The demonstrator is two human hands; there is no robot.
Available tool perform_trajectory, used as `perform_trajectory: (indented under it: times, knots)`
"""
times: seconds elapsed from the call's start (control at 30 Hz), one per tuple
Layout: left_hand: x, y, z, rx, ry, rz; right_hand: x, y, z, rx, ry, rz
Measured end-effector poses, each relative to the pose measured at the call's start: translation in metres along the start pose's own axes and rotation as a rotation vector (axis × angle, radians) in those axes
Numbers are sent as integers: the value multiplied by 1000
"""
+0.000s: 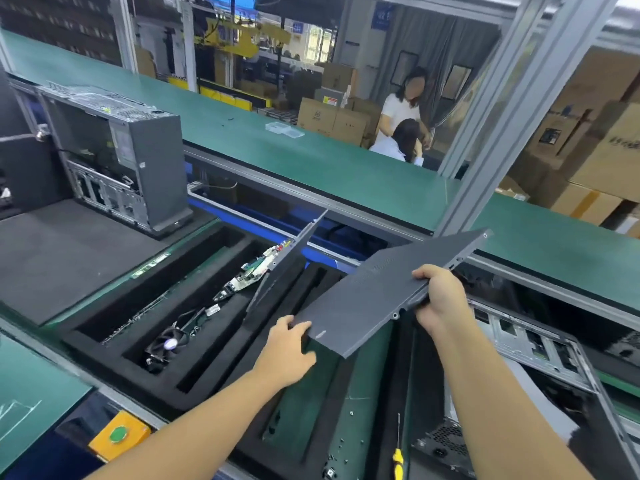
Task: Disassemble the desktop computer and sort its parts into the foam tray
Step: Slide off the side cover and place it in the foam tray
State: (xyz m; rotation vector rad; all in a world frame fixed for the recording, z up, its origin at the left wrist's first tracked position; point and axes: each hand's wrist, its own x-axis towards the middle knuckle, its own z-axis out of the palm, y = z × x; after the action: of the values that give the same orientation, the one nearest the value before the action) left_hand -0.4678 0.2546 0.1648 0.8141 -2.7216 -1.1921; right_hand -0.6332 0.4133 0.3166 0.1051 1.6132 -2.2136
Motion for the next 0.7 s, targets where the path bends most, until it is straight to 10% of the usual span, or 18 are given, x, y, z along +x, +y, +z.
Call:
perform_trajectory:
  times: [0.7]
  knots:
    - [127, 12, -43, 130, 84, -62, 187, 16, 138, -163, -130, 206]
